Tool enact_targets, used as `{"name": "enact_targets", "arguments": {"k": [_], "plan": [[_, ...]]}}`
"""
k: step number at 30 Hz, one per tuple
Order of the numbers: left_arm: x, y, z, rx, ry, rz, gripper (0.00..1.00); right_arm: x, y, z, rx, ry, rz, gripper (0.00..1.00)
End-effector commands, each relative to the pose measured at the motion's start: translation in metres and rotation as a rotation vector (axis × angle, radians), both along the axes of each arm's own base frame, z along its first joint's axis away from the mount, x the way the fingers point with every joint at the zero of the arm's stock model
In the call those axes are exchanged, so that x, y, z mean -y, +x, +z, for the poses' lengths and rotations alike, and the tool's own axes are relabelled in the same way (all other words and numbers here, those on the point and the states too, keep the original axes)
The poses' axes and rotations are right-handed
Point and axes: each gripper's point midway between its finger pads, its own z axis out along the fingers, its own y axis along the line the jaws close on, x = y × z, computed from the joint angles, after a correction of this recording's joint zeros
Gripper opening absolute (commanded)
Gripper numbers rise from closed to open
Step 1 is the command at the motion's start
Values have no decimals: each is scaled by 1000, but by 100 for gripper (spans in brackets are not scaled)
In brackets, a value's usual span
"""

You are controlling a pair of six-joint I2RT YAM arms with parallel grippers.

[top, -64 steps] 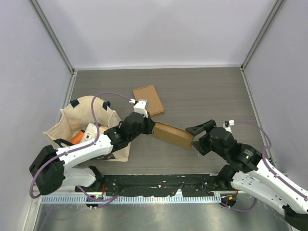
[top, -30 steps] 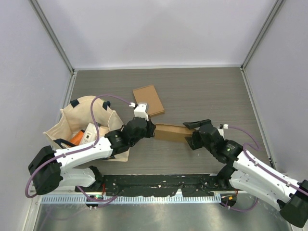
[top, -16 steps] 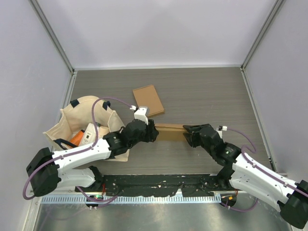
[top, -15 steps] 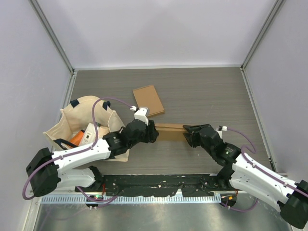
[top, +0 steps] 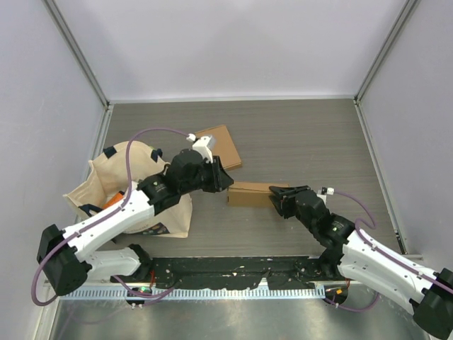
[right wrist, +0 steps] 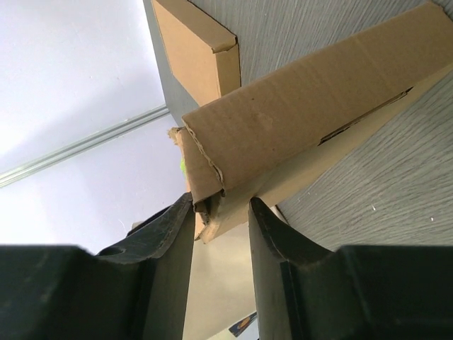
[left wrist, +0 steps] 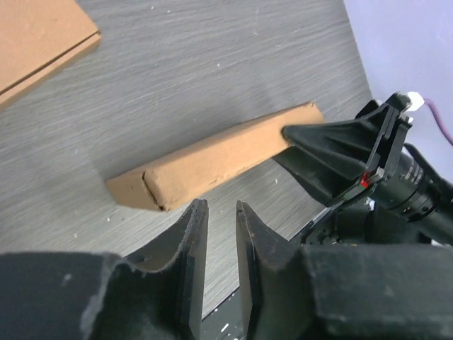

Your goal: Fold the paper box

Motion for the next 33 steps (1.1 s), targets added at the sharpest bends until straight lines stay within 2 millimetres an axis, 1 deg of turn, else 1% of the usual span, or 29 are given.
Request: {"name": "enact_targets", "arguments": {"k": [1,2,3,5,6,7,9,11,12,14,15,16,17,18,19,20,21,22,25,27,28,29,31,33], "plan": [[22,9,15,-44,-107,-79,23,16,-8,-35,-62,-109,-20,26],[25,10,6,-62,-93,-86,19,16,-8,-35,-62,-109,-20,22],[28,13,3,-63,-94,-89,17,16,-8,-35,-61,-109,-18,21],[31,15,-11,-85,-85,-94,15,16,-7,-34,-53,-110,-19,15],[33,17,-11,-74,-93,-94,14,16,-7,-34,-51,-109,-17,15],[33,18,-19,-80,-83,-87,13,15,-6,-33,-46,-106,-14,15],[31,24,-27,-72,-66,-65,13,14,-6,-32,-41,-108,-7,15],[27,28,-38,-74,-43,-43,12,14,-6,-31,-35,-112,-1,16],[24,28,-49,-88,-29,-33,11,14,-6,-30,-30,-115,1,16],[24,23,-61,-110,-26,-38,10,15,-3,-21,17,-152,17,21],[21,19,-75,-130,-19,-37,10,16,-2,-12,51,-161,20,23],[20,18,-80,-144,-20,-31,10,16,2,0,96,-180,31,31],[17,15,-87,-157,-11,-29,10,19,3,7,145,-248,54,38],[15,12,-91,-166,-6,-29,10,21,4,18,192,-281,68,44],[15,11,-90,-163,-8,-29,10,23,4,29,223,-311,79,59],[14,12,-89,-158,-6,-27,10,27,3,33,265,-406,120,66],[13,13,-86,-150,-5,-24,10,31,3,39,294,-457,135,71],[13,14,-82,-139,-8,-24,11,34,0,51,326,-495,157,77],[9,15,-74,-112,13,-29,14,51,-8,60,345,-706,251,82],[8,16,-68,-98,20,-35,15,60,-11,59,326,-842,318,84],[8,17,-66,-94,19,-34,15,61,-10,68,335,-874,341,84],[9,15,-66,-98,21,-47,15,61,-9,62,307,-918,382,84],[11,16,-65,-100,19,-55,15,65,-6,65,298,-982,419,84],[12,16,-66,-103,14,-56,15,61,-2,65,301,-994,453,82]]}}
